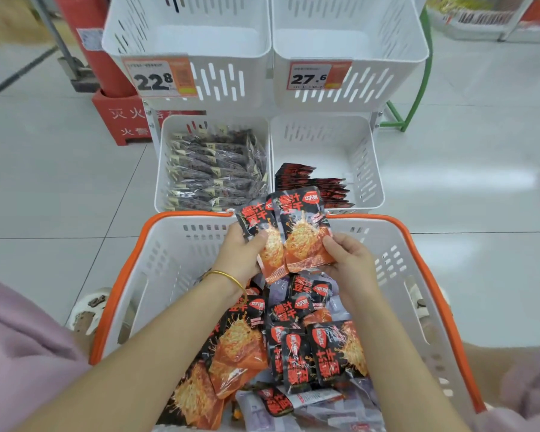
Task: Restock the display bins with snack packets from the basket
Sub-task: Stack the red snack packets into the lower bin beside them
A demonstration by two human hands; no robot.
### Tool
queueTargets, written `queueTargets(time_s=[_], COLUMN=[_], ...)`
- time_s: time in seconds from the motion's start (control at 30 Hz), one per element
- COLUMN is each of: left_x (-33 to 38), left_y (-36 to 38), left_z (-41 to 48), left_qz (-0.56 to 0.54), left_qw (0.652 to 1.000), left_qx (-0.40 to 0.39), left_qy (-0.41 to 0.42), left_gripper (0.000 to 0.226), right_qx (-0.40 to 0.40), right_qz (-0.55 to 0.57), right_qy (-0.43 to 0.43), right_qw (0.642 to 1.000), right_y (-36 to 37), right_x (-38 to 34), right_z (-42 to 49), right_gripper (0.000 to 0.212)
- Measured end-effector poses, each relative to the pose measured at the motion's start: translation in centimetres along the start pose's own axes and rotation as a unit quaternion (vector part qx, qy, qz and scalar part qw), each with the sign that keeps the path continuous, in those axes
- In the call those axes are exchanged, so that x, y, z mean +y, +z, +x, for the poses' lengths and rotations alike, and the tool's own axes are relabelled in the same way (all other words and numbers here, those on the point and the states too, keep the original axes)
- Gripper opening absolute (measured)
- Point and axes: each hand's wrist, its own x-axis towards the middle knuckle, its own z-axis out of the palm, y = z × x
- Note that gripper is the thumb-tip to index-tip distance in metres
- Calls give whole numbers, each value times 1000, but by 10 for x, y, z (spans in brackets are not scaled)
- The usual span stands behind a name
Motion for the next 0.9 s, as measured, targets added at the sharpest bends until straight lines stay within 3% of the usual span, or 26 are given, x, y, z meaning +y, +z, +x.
queueTargets(time_s=[0.3,0.4,0.5,0.57,0.63,0.77,0.9], left_x=[9,13,23,34,48,67,58], left_y=[8,8,16,26,37,53,50], left_z=[-8,-3,4,14,28,69,118], left_qz=[84,141,218,242,256,318,495], left_qw=[992,982,957,944,934,910,817], left_qx=[-8,-37,-107,-138,-146,-80,-7], left_qy=[99,123,158,180,199,252,295], left_gripper=[50,52,66,79,86,89,71], right_qx=[-1,-44,-165,-238,-264,-165,7], right_qz=[-109,-156,-168,-258,-324,-307,-308], right_qy=[-37,-77,-83,-68,-58,-113,-246], right_qw=[993,984,968,934,907,930,919], right_y=[20,11,1,-2,-1,-8,-23], right_x=[1,-21,-60,-85,-105,-134,-135], right_z=[-7,5,29,44,57,97,156], right_gripper=[7,43,66,53,29,19,29])
